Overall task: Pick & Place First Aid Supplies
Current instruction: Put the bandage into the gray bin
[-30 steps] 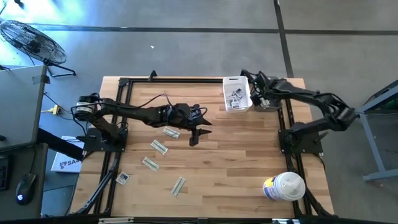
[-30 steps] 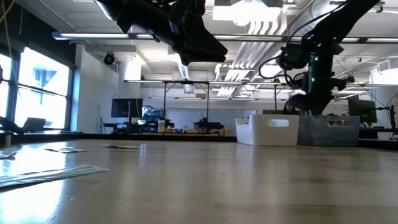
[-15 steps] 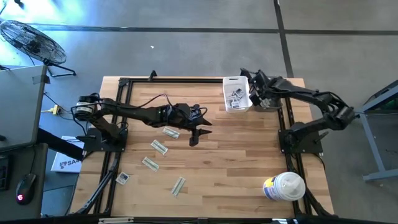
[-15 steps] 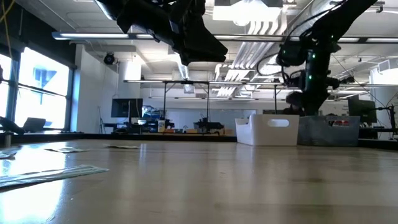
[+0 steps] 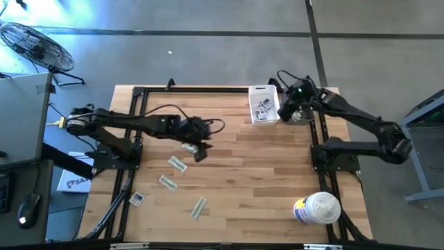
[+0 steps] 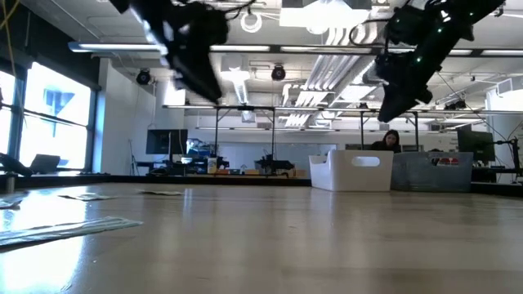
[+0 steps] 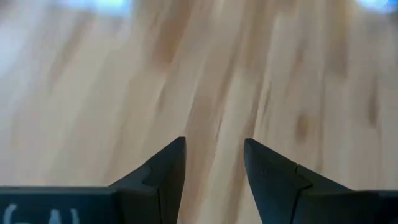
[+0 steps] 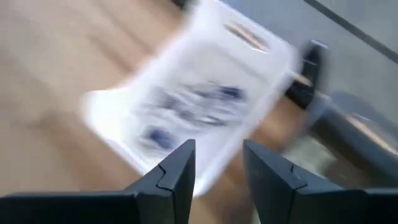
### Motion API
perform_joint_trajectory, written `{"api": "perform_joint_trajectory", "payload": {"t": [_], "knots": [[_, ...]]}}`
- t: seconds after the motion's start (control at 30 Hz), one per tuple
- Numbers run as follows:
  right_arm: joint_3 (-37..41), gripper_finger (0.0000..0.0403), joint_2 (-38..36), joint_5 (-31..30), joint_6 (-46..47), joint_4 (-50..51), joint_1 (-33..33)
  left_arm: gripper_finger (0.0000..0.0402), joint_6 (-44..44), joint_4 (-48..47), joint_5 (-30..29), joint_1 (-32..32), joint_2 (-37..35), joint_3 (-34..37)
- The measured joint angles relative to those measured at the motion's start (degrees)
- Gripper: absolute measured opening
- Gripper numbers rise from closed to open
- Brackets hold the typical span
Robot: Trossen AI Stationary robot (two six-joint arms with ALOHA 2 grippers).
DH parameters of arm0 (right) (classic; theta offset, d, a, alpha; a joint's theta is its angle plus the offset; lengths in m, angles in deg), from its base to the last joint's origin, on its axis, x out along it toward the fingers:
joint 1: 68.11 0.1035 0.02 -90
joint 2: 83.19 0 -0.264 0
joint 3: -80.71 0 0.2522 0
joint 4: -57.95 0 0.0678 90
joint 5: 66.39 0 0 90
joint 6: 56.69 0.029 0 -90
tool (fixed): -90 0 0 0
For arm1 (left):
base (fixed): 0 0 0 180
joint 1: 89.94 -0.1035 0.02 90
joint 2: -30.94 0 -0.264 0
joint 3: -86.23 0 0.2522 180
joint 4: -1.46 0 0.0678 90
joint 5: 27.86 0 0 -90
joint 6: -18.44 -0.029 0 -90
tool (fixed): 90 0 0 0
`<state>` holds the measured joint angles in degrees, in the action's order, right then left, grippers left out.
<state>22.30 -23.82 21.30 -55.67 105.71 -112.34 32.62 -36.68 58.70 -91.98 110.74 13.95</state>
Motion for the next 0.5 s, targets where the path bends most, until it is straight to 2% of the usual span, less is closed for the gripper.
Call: {"api": "perform_joint_trajectory", "payload": {"t": [0.1,0.17,0.23,0.33,0.4,0.5], "knots": [[3.3,0.0124,-2.4,4.9,0.0,-5.7,2.9,0.016,10.3,-12.6,-1.7,0.9,-1.0,0.0],[5.4,0.0122,-3.1,7.3,0.0,-10.5,4.9,0.016,15.2,-17.5,-6.1,1.9,-0.7,0.6],[7.1,0.0122,-3.4,9.1,-0.2,-16.1,6.9,0.016,17.3,-15.6,-9.3,2.6,0.5,2.0],[8.2,0.0122,-3.5,10.4,-1.4,-22.6,10.2,0.016,17.6,-11.6,-9.6,2.9,2.5,4.7],[8.2,0.0122,-3.7,10.4,-2.5,-24.4,12.0,0.016,17.3,-5.7,-9.6,2.9,4.2,5.5],[8.2,0.0122,-4.3,10.2,-3.0,-26.4,14.2,0.016,17.1,-4.0,-9.8,2.8,7.5,6.1]]}}
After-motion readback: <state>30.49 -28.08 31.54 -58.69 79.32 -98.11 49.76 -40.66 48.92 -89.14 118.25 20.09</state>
